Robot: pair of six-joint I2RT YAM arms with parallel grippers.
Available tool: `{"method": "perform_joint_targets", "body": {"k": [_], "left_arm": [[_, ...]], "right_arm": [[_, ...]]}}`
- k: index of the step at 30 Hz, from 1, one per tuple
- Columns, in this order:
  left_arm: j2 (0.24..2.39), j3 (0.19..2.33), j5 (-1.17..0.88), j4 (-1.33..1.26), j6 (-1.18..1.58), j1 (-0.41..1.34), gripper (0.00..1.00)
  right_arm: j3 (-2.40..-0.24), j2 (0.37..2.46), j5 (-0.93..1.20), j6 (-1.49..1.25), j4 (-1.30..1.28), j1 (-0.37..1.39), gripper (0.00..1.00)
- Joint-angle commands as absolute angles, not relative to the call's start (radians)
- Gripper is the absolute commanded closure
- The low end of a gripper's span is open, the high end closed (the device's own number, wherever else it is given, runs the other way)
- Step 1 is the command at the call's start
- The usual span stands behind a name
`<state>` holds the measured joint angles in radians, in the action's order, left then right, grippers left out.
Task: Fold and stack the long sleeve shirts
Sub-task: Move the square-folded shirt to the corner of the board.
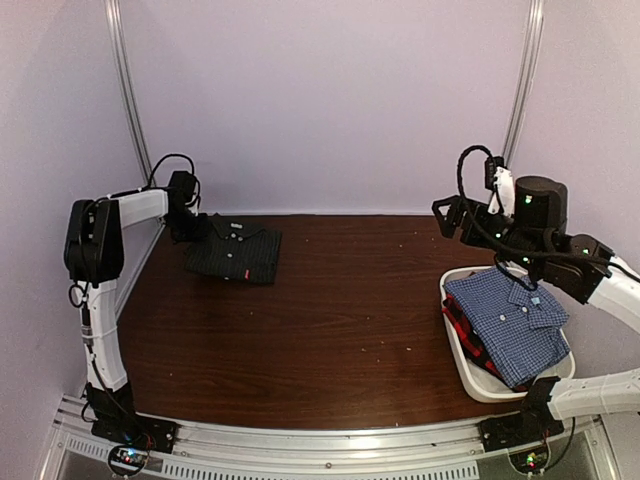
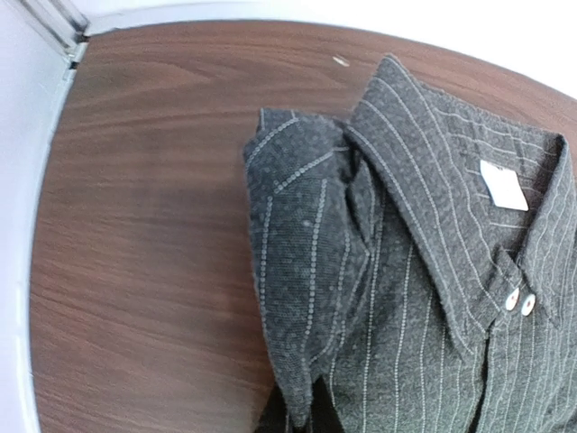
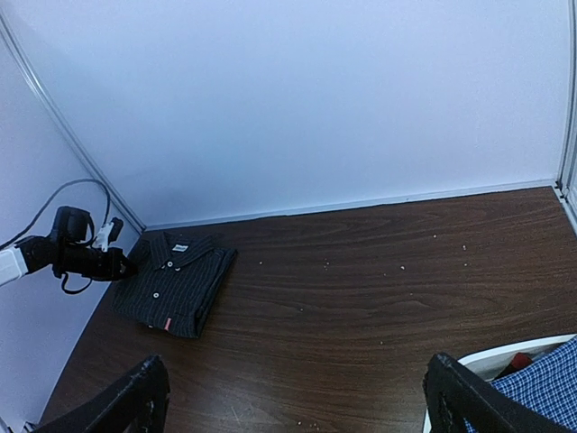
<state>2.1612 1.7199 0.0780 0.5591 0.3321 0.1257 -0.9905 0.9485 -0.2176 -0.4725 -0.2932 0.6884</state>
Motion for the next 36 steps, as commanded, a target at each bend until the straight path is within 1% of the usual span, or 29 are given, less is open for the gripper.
{"method": "perform_joint_targets", "body": {"k": [1, 10, 19, 23, 28, 30, 33, 36], "left_arm": [[2.21, 1.818, 0.126, 0.578, 0.242, 0.061, 1.0], [2.333, 1.974, 0.142, 0.614, 0.175, -0.026, 1.0], [2.393, 2.071, 0.183, 0.624, 0.145, -0.05, 1.0], [2.414, 2.11, 0.186, 0.633, 0.14, -0.058, 0.98], [2.424, 2.127, 0.171, 0.638, 0.144, -0.061, 0.82], [2.42, 2.131, 0.182, 0.643, 0.155, -0.061, 0.71], [2.398, 2.129, 0.216, 0.644, 0.168, -0.061, 0.48], [2.365, 2.118, 0.215, 0.644, 0.18, -0.061, 0.37]], "right_arm": [[-1.025, 0.947, -0.229, -0.461, -0.33, 0.684, 0.0], [-1.056, 0.979, -0.225, -0.472, -0.367, 0.683, 0.0], [-1.054, 1.007, -0.233, -0.488, -0.347, 0.683, 0.0], [-1.057, 1.019, -0.231, -0.491, -0.347, 0.684, 0.0], [-1.048, 1.027, -0.249, -0.506, -0.344, 0.684, 0.0], [-1.045, 1.031, -0.261, -0.512, -0.342, 0.684, 0.0], [-1.032, 1.024, -0.281, -0.517, -0.333, 0.684, 0.0], [-1.009, 1.005, -0.306, -0.517, -0.312, 0.683, 0.0]]}}
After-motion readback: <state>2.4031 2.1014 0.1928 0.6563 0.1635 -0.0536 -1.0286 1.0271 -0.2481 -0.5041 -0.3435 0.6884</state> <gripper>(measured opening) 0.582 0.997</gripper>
